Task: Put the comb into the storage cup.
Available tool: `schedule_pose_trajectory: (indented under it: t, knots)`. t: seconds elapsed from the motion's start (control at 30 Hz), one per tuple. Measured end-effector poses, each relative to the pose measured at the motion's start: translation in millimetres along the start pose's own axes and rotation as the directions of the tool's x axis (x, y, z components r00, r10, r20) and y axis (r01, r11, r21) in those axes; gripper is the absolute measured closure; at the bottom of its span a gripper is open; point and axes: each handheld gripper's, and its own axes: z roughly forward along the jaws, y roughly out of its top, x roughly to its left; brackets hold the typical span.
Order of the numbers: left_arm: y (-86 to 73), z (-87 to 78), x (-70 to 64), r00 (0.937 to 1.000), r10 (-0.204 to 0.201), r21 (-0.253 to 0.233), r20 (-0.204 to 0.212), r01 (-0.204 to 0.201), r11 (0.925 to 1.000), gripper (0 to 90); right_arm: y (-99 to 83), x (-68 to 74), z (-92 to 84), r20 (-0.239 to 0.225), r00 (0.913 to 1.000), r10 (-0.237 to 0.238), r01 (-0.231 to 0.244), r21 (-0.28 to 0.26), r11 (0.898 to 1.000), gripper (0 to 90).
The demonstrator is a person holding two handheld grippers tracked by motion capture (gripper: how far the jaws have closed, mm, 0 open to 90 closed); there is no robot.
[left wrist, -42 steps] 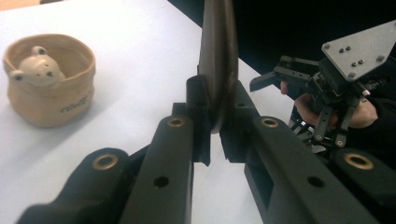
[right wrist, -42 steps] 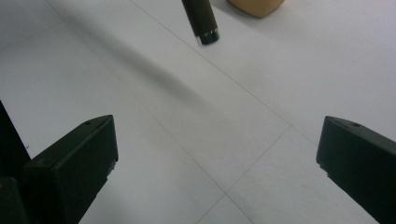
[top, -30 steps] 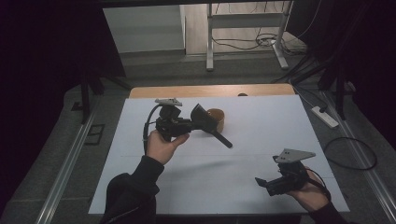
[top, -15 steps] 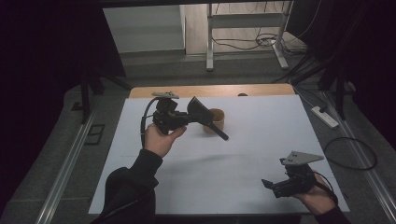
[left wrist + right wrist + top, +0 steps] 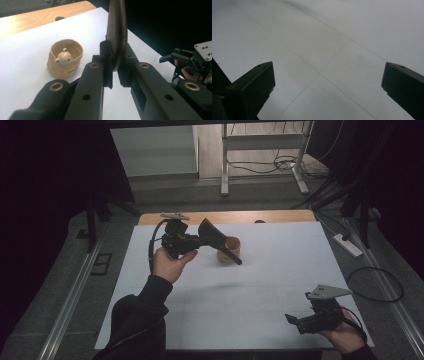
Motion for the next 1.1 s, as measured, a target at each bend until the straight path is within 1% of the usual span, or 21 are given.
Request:
schedule_pose_trajectory:
  t: [0.27,0.6,0.87,1.1]
  knots:
    - [6.7,-2.9,2.8,0.9999,-0.008,-0.004,-0.015,0.007,1.0000,82.7,-4.5,-2.5,-4.5,0.010,0.9999,0.014,-0.014,-0.002,1.000,0.0]
    - [15.2,-4.9,6.8,0.9994,-0.006,-0.006,-0.034,0.006,1.0000,82.6,-10.7,-5.8,-12.2,0.016,0.9988,0.046,-0.046,-0.005,0.999,0.0]
    - [25.5,-7.7,9.3,0.9989,-0.006,-0.011,-0.047,0.005,0.9999,82.6,-17.1,-7.5,-19.6,0.032,0.9974,0.065,-0.065,-0.011,0.998,0.0]
    - [35.0,-9.0,11.4,0.9977,-0.004,-0.016,-0.067,0.003,0.9999,82.6,-23.3,-8.9,-25.9,0.046,0.9953,0.085,-0.085,-0.007,0.996,0.0]
